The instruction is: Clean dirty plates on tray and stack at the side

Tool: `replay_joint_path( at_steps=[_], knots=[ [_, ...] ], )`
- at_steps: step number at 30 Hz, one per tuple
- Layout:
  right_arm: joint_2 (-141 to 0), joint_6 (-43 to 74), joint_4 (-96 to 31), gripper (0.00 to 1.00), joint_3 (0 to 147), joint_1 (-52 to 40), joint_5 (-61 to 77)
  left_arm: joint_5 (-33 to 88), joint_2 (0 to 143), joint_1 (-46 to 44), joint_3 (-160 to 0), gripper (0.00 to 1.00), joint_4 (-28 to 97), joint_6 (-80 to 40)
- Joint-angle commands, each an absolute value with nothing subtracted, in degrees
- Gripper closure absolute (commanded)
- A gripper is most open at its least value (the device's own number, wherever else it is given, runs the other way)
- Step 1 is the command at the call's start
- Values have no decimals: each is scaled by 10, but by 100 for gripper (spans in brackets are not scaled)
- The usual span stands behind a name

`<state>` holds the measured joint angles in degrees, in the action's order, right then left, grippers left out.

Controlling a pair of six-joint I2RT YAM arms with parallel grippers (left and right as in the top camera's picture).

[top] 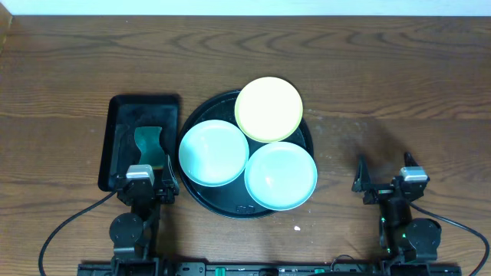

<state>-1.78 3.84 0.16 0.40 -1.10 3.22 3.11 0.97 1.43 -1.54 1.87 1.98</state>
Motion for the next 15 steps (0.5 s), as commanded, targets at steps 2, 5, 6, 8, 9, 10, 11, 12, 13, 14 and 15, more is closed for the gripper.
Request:
replay_joint_path(
  at_steps=[2, 5, 6, 8, 9, 10, 11, 12, 13, 14, 15],
  knots=[
    [-19, 37, 9, 1, 9, -15, 43, 39, 22, 13, -36, 25, 16, 28],
    [-35, 37, 9, 1, 26, -15, 48, 39, 57, 13, -76, 25, 22, 26],
    [-51, 37, 9, 1, 41, -15, 50, 39, 90, 13, -106, 25, 30, 17],
    [-80, 31, 9, 1, 65, -15, 61, 42, 133, 13, -145, 25, 45, 12],
    [-104, 17, 8, 1, 86, -15, 79, 45, 166, 13, -178, 25, 65, 12],
    [-120, 10, 6, 1, 100, -15, 88, 46, 185, 13, -200, 25, 81, 12],
    [-161, 5, 0, 1, 136, -15, 98, 45, 220, 13, -242, 25, 111, 12],
    [-191, 5, -5, 1, 163, -15, 101, 45, 248, 13, -277, 25, 137, 12],
    [-225, 5, -12, 1, 193, -15, 109, 45, 287, 13, -326, 25, 175, 12],
    [-258, 5, -23, 1, 223, -15, 116, 45, 310, 13, -358, 25, 200, 12],
    [-288, 5, -34, 1, 251, -15, 126, 45, 339, 13, -395, 25, 232, 12]
  ],
)
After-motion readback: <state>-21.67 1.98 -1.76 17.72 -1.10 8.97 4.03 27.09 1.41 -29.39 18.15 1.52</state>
